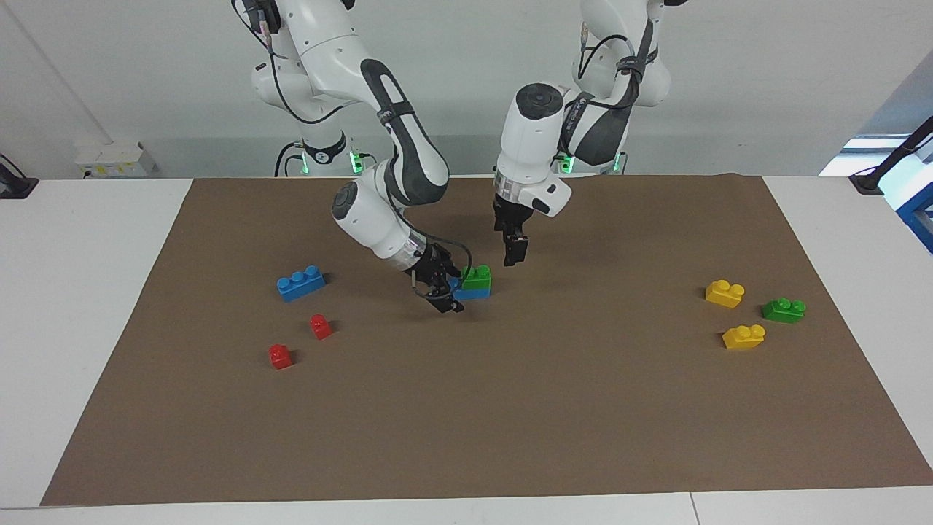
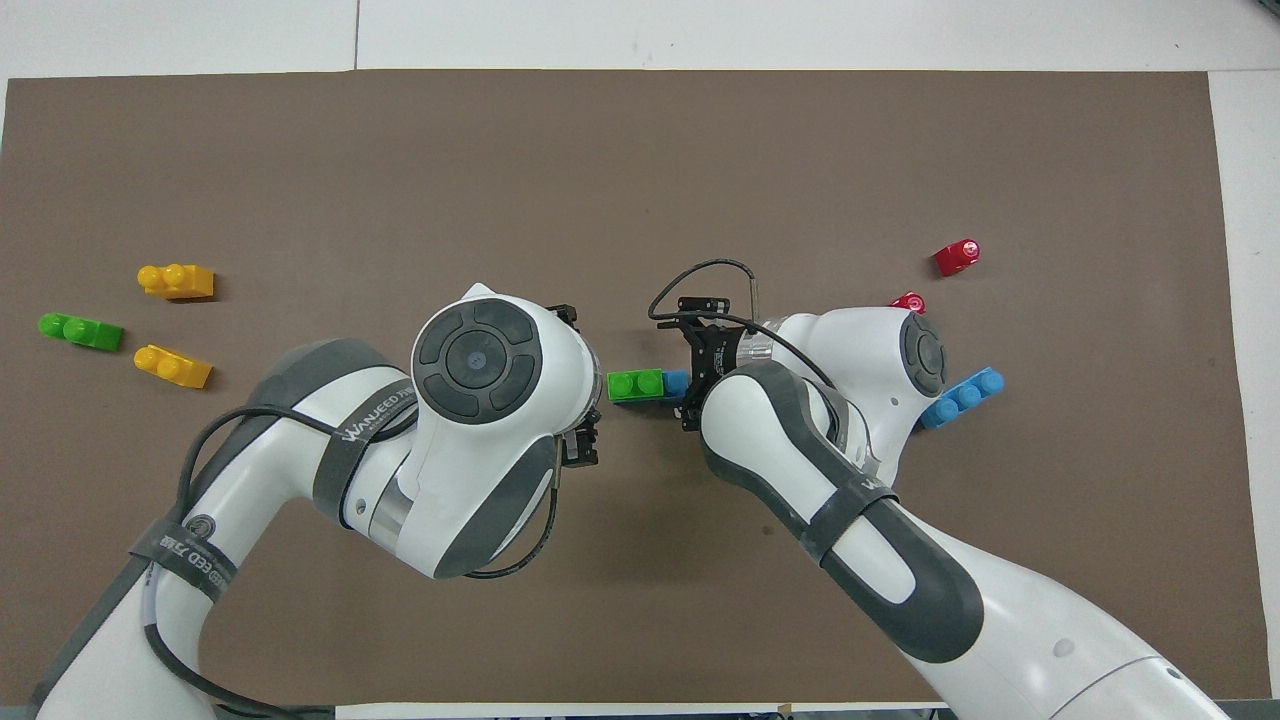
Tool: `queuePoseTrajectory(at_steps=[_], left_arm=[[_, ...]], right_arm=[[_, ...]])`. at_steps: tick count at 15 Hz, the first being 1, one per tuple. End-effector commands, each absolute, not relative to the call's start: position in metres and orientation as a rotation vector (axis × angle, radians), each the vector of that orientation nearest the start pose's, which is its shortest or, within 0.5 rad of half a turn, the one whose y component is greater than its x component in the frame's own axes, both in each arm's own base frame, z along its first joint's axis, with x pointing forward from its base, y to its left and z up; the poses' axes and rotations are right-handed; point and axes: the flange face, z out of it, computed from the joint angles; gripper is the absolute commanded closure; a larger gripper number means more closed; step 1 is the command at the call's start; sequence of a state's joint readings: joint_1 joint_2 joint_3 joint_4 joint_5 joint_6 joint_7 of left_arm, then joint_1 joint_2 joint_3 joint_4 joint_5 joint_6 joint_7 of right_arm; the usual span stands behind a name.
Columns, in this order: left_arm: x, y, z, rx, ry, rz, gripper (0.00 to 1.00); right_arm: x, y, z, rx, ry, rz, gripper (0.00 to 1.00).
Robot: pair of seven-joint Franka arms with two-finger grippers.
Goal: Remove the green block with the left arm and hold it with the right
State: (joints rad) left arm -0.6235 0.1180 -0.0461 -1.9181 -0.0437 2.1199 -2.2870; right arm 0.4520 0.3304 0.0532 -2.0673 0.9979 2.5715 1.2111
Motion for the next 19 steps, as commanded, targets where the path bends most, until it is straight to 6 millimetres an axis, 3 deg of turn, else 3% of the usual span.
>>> queuePoseTrajectory(at_steps=[1,11,13,19], left_arm=[[0.464,-0.374,0.439,2.062,2.244,-0.028,0.0],[0.464,-0.374,0.438,1.998,2.288,-0.03,0.0],[0.458,-0.382,0.436,2.01,2.275,-0.032,0.0],[0.454,-0.389,0.429,2.012,2.286,-0.033,0.0]], right_arm=[[0.531,0.276,0.278,-1.865,1.782,0.481,0.0],[0.523,0.275,0.273,-1.873,1.795,0.499,0.0],[0.516,0.283,0.271,-1.887,1.79,0.506,0.0],[0.514,0.283,0.269,-1.87,1.802,0.517,0.01]])
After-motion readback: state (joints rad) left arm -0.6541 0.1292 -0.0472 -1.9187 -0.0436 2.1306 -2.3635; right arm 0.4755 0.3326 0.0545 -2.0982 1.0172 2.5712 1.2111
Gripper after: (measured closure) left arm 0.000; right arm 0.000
